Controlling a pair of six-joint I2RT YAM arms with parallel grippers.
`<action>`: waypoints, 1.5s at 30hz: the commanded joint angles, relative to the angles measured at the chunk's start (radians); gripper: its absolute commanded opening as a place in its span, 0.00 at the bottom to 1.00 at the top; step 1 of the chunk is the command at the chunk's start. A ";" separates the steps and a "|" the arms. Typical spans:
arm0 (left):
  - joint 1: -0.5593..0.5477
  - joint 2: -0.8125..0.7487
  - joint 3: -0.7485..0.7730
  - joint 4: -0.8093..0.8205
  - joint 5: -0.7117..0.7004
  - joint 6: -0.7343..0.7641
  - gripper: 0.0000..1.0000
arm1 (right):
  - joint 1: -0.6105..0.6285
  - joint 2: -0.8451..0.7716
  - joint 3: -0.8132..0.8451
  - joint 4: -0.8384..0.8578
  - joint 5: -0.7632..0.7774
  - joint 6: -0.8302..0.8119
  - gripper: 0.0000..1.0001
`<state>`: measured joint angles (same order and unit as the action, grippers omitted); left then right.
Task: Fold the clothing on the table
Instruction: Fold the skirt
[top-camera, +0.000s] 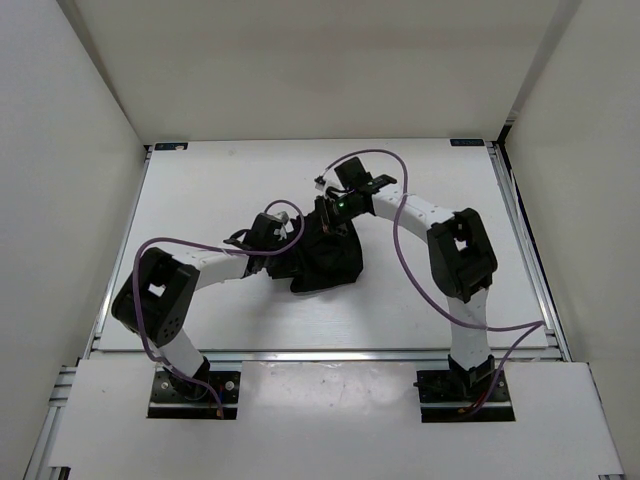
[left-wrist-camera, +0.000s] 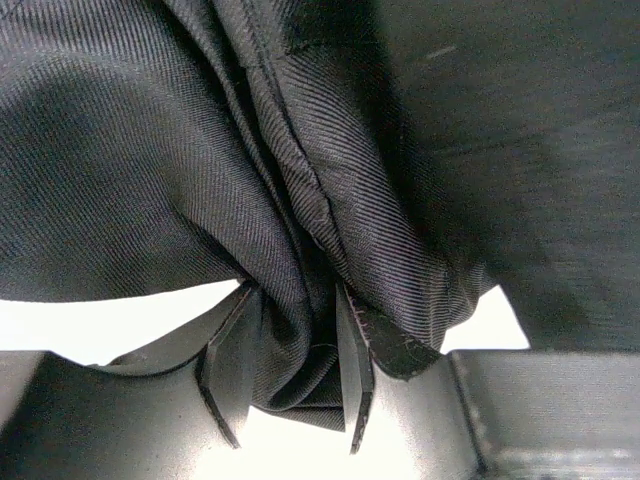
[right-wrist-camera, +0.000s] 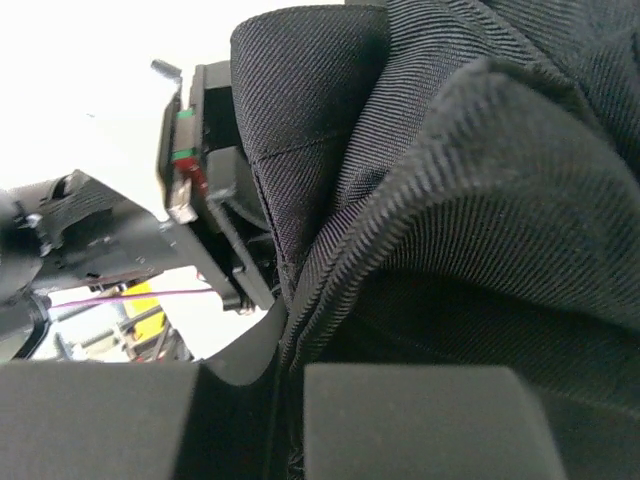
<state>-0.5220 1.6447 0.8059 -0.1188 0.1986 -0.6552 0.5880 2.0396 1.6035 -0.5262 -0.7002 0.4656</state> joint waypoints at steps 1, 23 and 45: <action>0.019 -0.037 -0.014 0.018 0.009 0.003 0.46 | 0.009 0.051 0.055 0.015 -0.074 0.033 0.00; 0.266 -0.361 0.028 -0.029 0.204 -0.021 0.30 | -0.197 -0.312 -0.419 0.527 -0.276 0.333 0.16; 0.016 -0.122 -0.192 0.246 0.256 -0.241 0.00 | -0.136 0.071 -0.364 0.365 -0.156 0.249 0.00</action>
<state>-0.4870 1.5192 0.6239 0.1619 0.4915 -0.9203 0.4641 2.0979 1.2579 -0.1623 -0.8860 0.7120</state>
